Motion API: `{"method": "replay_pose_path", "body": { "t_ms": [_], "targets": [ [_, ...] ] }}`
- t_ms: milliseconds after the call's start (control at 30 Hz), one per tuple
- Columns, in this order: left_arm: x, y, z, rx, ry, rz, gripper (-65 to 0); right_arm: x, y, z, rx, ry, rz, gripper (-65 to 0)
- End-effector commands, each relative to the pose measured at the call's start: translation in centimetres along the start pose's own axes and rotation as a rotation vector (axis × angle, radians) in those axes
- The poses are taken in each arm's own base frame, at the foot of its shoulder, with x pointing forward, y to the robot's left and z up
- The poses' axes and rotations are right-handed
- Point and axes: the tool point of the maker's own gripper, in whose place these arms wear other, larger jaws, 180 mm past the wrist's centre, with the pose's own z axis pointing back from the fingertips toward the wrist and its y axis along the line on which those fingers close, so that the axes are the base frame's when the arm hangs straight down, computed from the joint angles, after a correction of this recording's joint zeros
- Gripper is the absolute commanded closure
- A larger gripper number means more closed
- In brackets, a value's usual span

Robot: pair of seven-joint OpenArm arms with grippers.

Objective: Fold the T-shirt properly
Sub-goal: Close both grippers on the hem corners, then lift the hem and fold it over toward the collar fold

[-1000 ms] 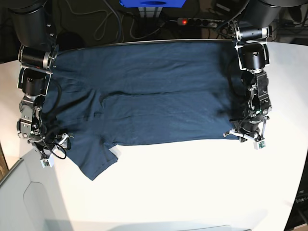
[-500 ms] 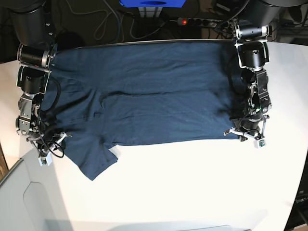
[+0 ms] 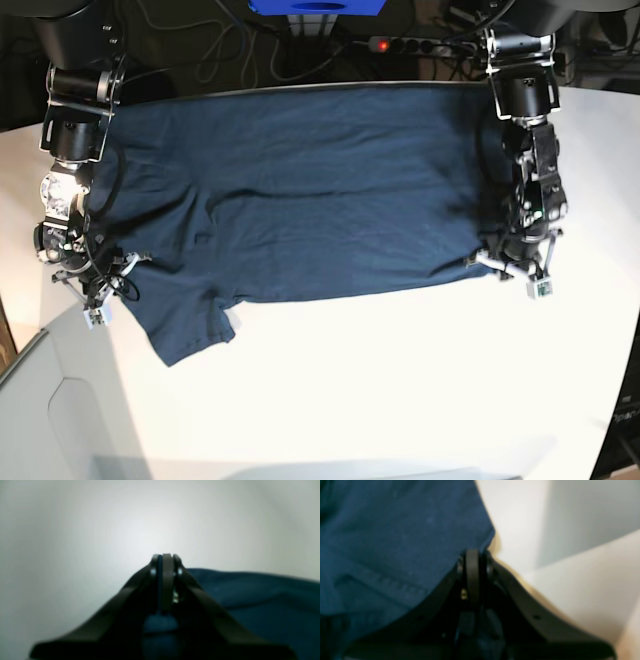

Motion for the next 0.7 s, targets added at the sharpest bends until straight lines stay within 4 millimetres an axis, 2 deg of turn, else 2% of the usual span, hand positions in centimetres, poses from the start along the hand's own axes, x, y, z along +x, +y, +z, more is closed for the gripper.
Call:
{"method": "replay_pose_path", "body": {
  "t_ms": [0,267,433,667],
  "targets": [
    [2.7,-0.3,0.7,-0.012,-0.079,-0.018,0.0,3.3,-1.2,1.2,-0.031,-0.095,0.019,-0.1],
    [3.8,-1.5,4.4,-0.043,-0.166,-0.084,0.0,3.3,-2.9,4.7,-0.109,-0.167,0.011,-0.1],
    [3.7,-0.3,7.0,-0.018,-0.207,-0.081,0.0,2.0,-2.9,6.4,-0.135,-0.174,0.031,-0.1],
    [3.0,0.8,9.6,0.014,-0.236,-0.056,0.0,1.0,-2.2,8.0,-0.148,-0.183,0.067,-0.1]
  ]
}}
